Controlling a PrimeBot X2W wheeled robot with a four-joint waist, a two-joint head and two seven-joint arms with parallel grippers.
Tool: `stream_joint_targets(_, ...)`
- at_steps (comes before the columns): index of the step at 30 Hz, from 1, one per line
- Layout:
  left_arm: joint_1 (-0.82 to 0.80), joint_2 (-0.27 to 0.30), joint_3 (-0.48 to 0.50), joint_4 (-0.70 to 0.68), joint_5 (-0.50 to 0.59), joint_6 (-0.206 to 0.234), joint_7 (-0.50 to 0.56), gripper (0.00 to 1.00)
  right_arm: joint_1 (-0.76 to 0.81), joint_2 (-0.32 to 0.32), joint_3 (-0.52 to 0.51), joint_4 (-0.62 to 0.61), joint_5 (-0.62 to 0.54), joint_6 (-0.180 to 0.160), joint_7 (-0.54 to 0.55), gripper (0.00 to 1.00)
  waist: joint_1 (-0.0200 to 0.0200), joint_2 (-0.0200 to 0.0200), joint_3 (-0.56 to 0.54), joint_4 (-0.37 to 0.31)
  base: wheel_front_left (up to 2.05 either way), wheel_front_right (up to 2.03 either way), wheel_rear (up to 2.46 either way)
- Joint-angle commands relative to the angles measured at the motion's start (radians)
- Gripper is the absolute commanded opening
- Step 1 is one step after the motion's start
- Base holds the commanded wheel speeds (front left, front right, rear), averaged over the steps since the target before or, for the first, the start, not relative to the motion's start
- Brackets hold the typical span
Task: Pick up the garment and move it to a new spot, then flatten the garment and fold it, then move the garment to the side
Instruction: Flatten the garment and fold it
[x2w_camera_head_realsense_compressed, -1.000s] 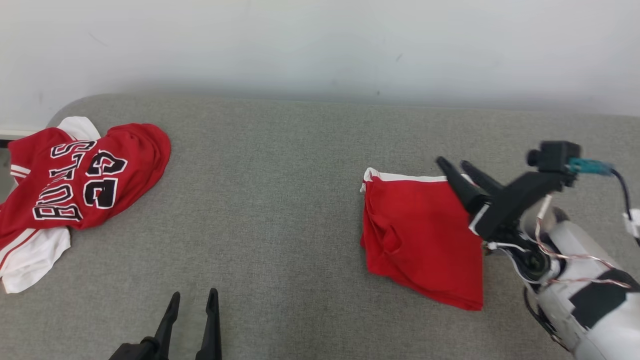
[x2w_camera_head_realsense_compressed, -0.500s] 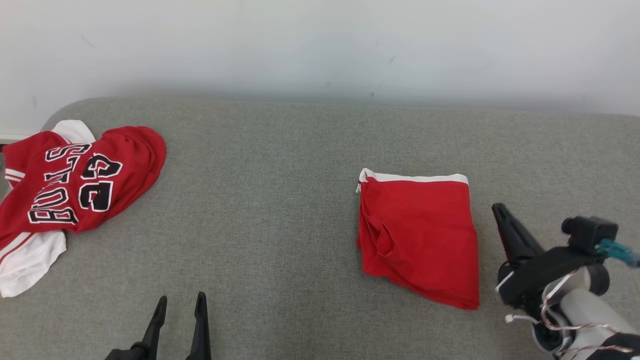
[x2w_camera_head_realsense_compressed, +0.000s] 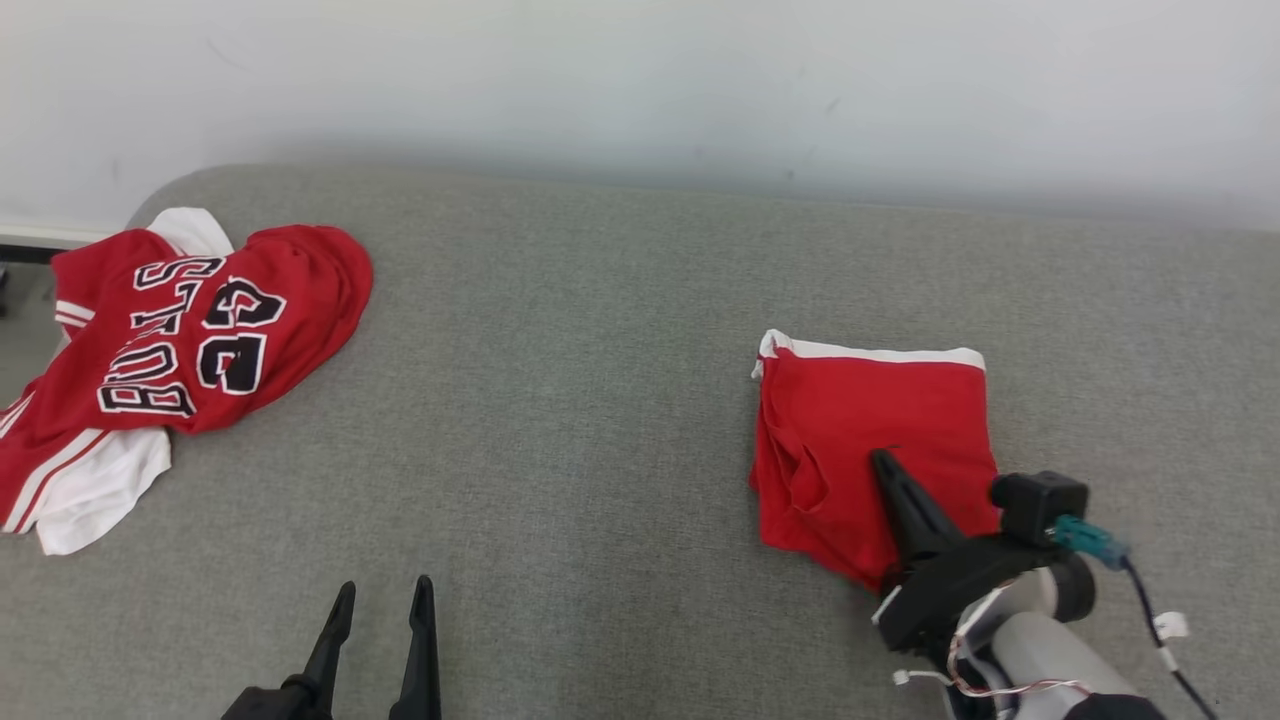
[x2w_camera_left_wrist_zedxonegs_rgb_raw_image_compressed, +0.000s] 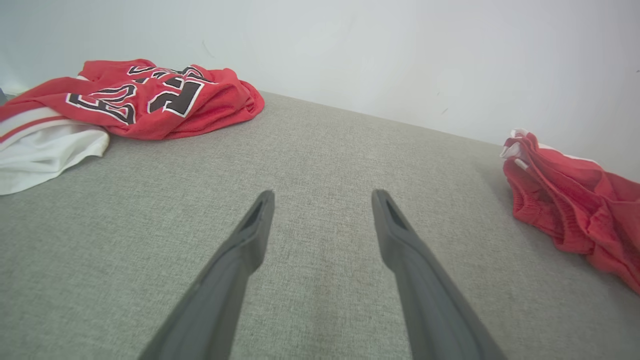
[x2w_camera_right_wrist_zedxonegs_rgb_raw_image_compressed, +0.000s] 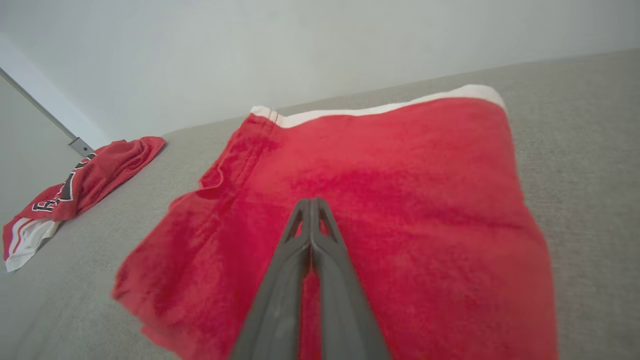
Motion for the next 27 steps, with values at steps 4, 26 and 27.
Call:
stream_joint_targets(4, -0.012, 0.000, -0.009, 0.003, -0.006, 0.003, -0.003, 1.00, 0.017, 0.065, -0.010, 0.008, -0.044, -0.002, -0.005, 0.00, 0.0000, 0.0000, 0.010, 0.024, 0.00, 0.00, 0.00)
stream_joint_targets(26, 0.000, 0.000, 0.014, -0.007, 0.011, 0.007, -0.003, 1.00, 0.126, 0.110, -0.220, -0.257, -0.250, -0.002, -0.005, 0.00, 0.0000, 0.0000, -0.014, -0.052, 0.00, 0.00, 0.00)
stream_joint_targets(27, 0.001, 0.000, 0.017, -0.011, 0.019, 0.009, -0.003, 1.00, 0.137, 0.108, -0.253, -0.279, -0.268, -0.002, -0.004, 0.00, 0.0000, 0.0000, -0.018, -0.062, 0.00, 0.00, 0.00)
